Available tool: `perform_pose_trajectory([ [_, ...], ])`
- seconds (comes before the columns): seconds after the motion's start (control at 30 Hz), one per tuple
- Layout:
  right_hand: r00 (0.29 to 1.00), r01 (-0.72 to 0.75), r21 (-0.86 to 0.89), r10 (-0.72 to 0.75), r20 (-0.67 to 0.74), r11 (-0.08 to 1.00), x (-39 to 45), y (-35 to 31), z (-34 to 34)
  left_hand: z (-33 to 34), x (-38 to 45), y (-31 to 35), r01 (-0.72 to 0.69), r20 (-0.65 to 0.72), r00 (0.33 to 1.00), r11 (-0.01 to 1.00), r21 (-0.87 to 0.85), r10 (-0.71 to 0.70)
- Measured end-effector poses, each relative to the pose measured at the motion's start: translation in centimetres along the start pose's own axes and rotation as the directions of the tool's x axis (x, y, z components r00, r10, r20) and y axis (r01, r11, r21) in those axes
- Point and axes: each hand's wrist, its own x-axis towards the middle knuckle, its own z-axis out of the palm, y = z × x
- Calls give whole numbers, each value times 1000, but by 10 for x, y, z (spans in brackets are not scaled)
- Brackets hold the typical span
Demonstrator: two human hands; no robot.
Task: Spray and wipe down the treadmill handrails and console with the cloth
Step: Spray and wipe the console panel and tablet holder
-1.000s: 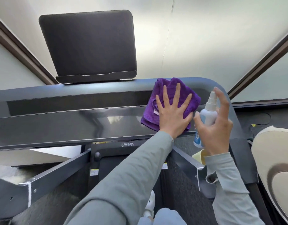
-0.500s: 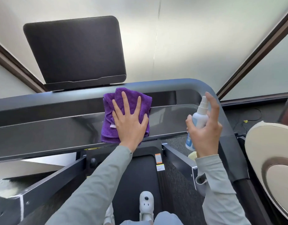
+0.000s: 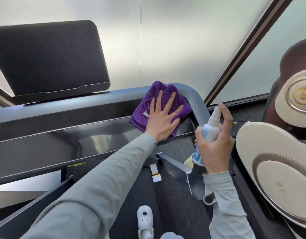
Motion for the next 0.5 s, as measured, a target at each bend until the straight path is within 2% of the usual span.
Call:
perform_pose_trajectory([
  [0.07, 1000, -9, -16, 10, 18, 1000, -2, -4, -1, -2, -14, -10, -79, 31, 996, 997, 16, 78],
  [0.13, 999, -13, -9, 14, 35, 1000, -4, -8, 0, -3, -24, -19, -94, 21, 995, 995, 18, 94],
  [0.33, 999, -11, 5, 11, 48, 1000, -1, 0, 6, -1, -10, -13, 50, -29, 998, 998, 43, -49],
  [0.5, 999, -38, -42, 39, 33, 998, 5, 17, 6, 6, 10, -1, 73, -80, 994, 996, 49, -69],
])
